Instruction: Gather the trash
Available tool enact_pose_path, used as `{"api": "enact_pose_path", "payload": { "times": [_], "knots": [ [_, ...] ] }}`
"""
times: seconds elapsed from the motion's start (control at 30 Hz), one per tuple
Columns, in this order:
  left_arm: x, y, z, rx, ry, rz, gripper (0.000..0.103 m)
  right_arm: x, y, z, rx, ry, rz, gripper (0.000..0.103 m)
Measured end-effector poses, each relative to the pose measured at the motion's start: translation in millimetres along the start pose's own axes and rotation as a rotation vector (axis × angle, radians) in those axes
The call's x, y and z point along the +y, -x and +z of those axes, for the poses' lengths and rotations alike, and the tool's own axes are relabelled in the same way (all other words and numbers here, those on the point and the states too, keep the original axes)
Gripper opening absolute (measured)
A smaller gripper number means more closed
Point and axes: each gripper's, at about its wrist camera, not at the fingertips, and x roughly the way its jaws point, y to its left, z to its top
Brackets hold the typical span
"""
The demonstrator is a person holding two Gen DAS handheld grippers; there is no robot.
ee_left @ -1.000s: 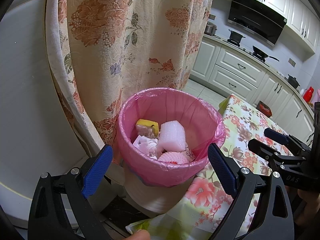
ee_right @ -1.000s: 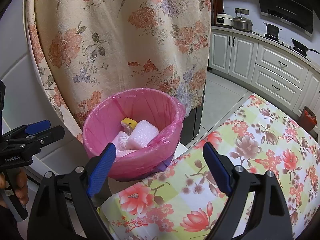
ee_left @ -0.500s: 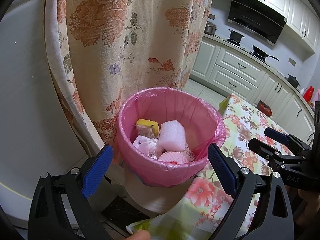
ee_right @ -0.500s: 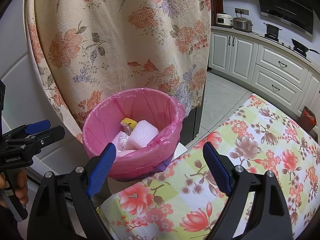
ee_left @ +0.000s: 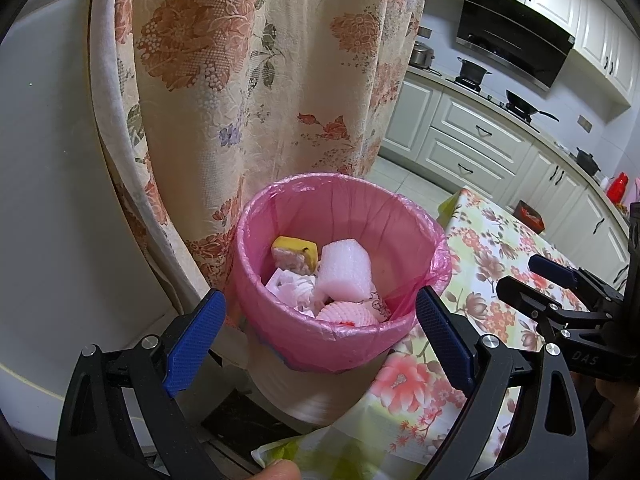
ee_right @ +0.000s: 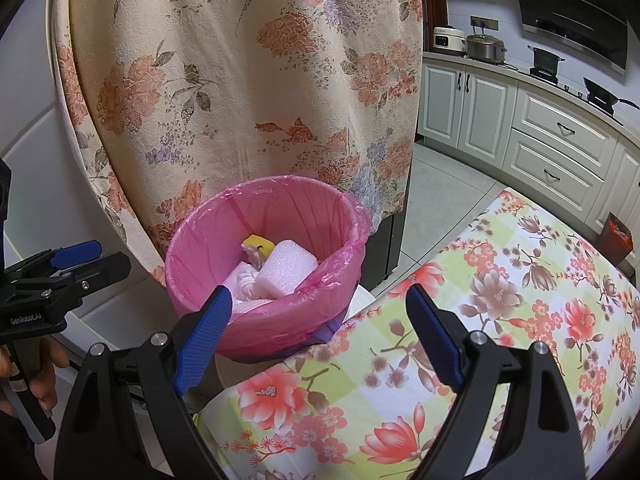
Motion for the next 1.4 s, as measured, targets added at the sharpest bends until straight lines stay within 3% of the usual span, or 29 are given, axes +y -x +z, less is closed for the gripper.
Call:
{"api": "enact_pose_path", "payload": {
  "times": [1.4],
  "knots": [
    [1.0,-0.6,5.1,-0.017,-0.013,-0.007,0.096,0.6,-1.7,0.0,0.005,0.005,0.002,0.086]
  ]
}}
